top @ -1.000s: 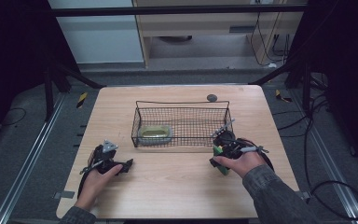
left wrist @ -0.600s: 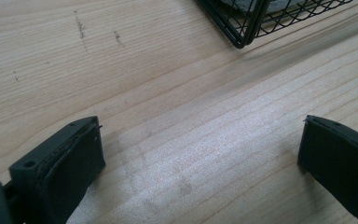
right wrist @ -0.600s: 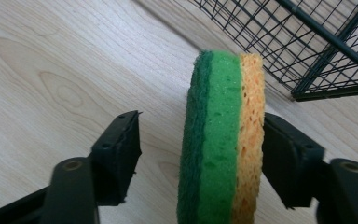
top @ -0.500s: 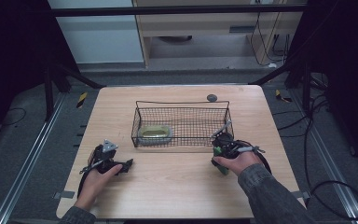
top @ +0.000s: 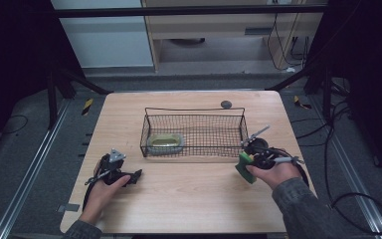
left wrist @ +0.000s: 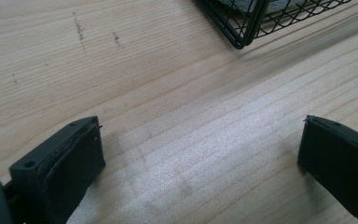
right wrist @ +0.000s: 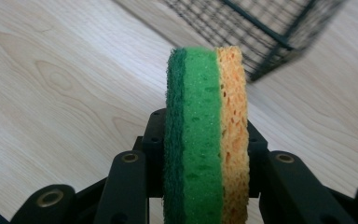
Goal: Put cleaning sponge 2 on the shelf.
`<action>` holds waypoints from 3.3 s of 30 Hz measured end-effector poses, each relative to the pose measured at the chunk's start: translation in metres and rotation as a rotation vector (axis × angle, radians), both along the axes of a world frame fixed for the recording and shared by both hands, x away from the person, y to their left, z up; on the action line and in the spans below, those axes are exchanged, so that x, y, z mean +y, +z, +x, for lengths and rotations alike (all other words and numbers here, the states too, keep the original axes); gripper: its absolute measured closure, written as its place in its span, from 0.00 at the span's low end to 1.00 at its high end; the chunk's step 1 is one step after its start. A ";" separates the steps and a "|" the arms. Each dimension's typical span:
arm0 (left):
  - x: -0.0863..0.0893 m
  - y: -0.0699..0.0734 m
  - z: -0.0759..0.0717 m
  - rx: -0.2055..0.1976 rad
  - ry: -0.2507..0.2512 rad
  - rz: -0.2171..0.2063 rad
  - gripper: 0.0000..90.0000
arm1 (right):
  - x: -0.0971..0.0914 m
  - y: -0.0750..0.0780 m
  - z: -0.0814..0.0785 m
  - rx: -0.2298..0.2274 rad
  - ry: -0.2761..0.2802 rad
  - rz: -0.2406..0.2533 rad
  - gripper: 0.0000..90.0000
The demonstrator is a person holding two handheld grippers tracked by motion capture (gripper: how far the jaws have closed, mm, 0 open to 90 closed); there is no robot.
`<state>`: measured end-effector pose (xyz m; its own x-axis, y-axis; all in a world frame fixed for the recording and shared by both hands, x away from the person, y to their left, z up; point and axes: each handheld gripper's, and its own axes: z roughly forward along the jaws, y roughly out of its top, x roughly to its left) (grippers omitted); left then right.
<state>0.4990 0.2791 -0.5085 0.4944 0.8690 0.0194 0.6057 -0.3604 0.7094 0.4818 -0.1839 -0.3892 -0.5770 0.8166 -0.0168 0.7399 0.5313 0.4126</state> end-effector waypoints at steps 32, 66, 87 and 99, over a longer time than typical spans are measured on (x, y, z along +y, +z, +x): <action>0.002 0.001 0.003 -0.015 -0.002 -0.001 0.03 | -0.043 0.094 0.078 -0.264 -0.036 -0.049 0.71; 0.003 0.000 0.004 -0.014 -0.010 0.000 0.03 | 0.021 0.057 0.129 -0.260 0.126 -0.014 0.71; 0.003 0.000 0.004 -0.015 -0.014 -0.005 0.03 | 0.017 0.011 0.151 -0.200 0.144 -0.001 0.71; 0.003 0.000 0.004 -0.012 -0.018 -0.003 0.02 | 0.010 -0.003 0.157 -0.189 0.141 0.001 0.71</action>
